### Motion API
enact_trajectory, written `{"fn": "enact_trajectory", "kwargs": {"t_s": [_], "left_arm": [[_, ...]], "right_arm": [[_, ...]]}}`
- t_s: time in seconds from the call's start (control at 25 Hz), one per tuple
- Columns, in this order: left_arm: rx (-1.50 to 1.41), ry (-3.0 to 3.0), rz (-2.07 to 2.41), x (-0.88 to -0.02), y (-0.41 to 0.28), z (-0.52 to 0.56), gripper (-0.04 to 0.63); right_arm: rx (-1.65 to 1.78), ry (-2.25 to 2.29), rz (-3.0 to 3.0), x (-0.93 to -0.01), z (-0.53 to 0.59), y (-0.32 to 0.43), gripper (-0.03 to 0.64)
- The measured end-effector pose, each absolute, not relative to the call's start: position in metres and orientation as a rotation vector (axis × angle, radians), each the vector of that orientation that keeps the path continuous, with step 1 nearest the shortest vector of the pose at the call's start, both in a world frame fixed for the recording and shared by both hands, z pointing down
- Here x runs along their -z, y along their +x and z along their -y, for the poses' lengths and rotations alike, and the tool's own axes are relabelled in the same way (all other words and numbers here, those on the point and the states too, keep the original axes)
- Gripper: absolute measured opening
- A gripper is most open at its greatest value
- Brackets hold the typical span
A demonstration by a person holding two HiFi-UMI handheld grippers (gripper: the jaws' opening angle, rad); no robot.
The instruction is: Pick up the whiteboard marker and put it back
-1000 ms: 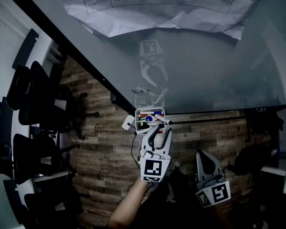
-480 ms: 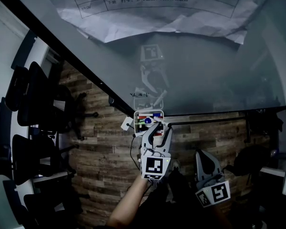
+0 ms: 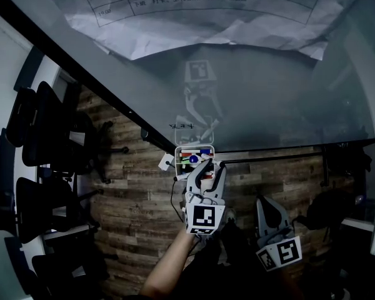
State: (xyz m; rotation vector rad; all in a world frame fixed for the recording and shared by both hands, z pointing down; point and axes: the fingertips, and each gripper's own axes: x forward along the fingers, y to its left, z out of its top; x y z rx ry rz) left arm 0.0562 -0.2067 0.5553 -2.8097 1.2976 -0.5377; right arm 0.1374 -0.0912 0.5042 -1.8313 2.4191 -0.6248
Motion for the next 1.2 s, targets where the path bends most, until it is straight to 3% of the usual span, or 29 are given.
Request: {"fn": "enact_trajectory", "kwargs": {"t_s": [1.2], "left_arm": [[0.417,-2.760,-1.416,-0.538,0.033,0.220,0.104]], "right_arm": [[0.632,-1.835,-2.413,-0.506,0.096,0.138,0.012]]}}
